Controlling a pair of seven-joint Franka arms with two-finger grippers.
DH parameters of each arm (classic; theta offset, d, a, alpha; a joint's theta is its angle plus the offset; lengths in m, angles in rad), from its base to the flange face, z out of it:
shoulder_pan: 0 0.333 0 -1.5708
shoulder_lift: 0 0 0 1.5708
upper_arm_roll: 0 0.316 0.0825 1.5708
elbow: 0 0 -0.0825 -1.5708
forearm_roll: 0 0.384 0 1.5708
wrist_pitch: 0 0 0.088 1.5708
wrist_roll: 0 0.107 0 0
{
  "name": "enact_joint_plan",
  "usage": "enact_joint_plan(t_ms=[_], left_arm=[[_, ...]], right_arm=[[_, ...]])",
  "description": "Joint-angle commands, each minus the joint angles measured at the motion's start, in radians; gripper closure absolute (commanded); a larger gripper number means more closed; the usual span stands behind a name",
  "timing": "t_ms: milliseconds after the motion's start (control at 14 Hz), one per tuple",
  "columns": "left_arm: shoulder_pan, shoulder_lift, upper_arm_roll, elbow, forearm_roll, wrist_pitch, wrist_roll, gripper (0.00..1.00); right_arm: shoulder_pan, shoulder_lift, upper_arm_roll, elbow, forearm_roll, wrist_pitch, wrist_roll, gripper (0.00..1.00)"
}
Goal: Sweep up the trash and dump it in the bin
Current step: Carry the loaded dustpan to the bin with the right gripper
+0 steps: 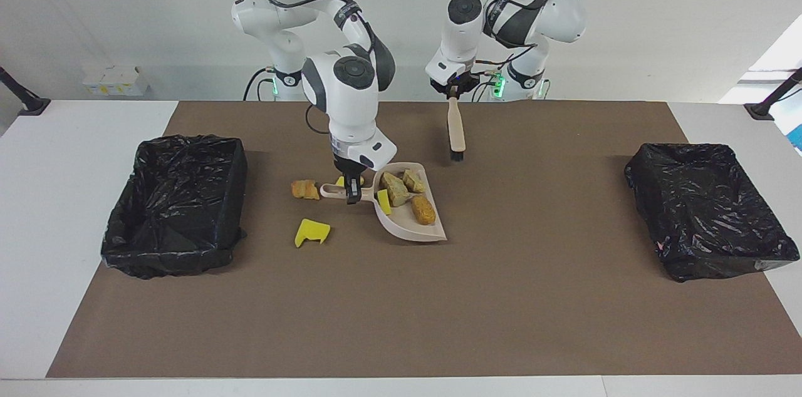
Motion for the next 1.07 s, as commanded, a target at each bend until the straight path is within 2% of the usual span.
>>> enact_joint_plan(t_ms=[0,286,500,714,1000], left_arm=[[-0.036,-0.004,0.012,-0.031,0.015,0.049,-0.033,1.0],[-0.071,0.019,0.013,-0.056,0.005,0.122,-0.035,1.0],[-0.071,0.028,0.013,-0.059,0.003,0.125,-0.03,1.0],[-0.07,0.051,0.013,-0.065,0.002,0.13,-0.035,1.0],[-0.06,0.054,0.013,-0.065,-0.046,0.141,-0.036,1.0]], right_arm=[[-0.057,-0.06,0.011,-0.019,0.06,-0.004,-0.096,1.0],[-0.16,-0.098,0.011,0.003,0.129,-0.069,-0.202,1.0],[-0.267,-0.131,0.01,0.024,0.137,-0.122,-0.3,1.0],[-0.391,-0.154,0.01,0.056,0.138,-0.168,-0.411,1.0],[-0.583,-0.151,0.002,0.102,0.21,-0.188,-0.512,1.0]])
